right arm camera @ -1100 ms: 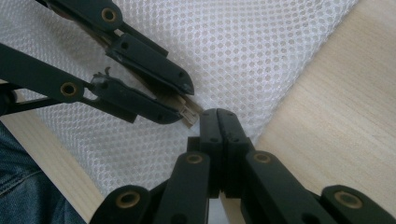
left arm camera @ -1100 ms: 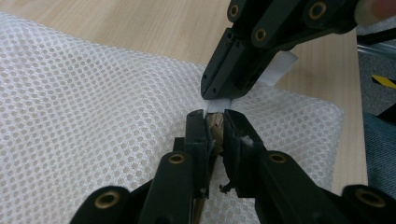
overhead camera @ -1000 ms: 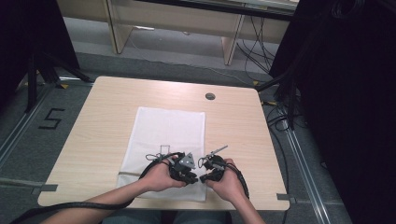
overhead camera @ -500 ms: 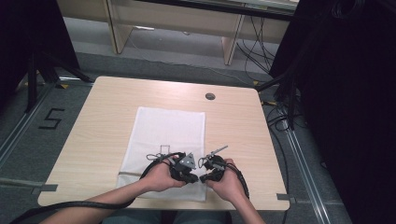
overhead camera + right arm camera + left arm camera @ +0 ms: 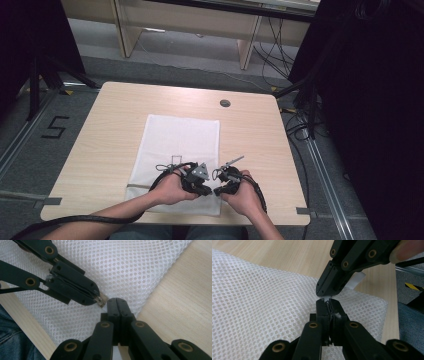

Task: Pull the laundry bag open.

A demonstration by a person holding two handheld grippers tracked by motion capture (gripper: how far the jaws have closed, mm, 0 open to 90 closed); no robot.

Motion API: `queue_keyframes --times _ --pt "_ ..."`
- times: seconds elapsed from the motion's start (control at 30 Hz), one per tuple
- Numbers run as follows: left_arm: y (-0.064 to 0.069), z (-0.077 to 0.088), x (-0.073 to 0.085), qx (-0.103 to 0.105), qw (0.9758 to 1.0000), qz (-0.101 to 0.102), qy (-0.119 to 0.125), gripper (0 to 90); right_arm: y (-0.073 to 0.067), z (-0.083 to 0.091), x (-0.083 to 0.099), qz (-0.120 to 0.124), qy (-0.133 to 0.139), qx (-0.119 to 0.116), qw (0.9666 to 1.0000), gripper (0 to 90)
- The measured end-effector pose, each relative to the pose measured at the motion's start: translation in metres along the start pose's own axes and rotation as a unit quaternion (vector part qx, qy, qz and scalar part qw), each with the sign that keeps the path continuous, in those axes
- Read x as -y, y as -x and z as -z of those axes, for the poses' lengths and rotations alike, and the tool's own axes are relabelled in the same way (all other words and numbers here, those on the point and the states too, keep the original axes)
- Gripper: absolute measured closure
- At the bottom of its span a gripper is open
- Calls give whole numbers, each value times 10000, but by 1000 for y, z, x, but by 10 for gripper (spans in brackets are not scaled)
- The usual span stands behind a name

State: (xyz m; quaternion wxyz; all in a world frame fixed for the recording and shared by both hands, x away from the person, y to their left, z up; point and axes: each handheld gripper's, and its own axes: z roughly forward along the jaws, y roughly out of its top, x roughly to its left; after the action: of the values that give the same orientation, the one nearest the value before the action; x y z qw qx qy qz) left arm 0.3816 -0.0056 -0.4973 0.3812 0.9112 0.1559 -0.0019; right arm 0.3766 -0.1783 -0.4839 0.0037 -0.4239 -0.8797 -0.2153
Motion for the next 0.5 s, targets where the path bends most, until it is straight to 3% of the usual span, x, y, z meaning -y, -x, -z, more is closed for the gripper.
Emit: queue_keyframes --times 0.33,0.37,0.5 --pt "1 2 0 -12 10000 46 22 873 0 0 0 103 7 3 9999 900" --pt "0 3 0 -20 10000 -40 13 873 -2 1 0 19 -44 -10 10000 900" --pt "0 5 2 -7 10000 22 18 873 -1 0 0 127 16 32 9999 900"
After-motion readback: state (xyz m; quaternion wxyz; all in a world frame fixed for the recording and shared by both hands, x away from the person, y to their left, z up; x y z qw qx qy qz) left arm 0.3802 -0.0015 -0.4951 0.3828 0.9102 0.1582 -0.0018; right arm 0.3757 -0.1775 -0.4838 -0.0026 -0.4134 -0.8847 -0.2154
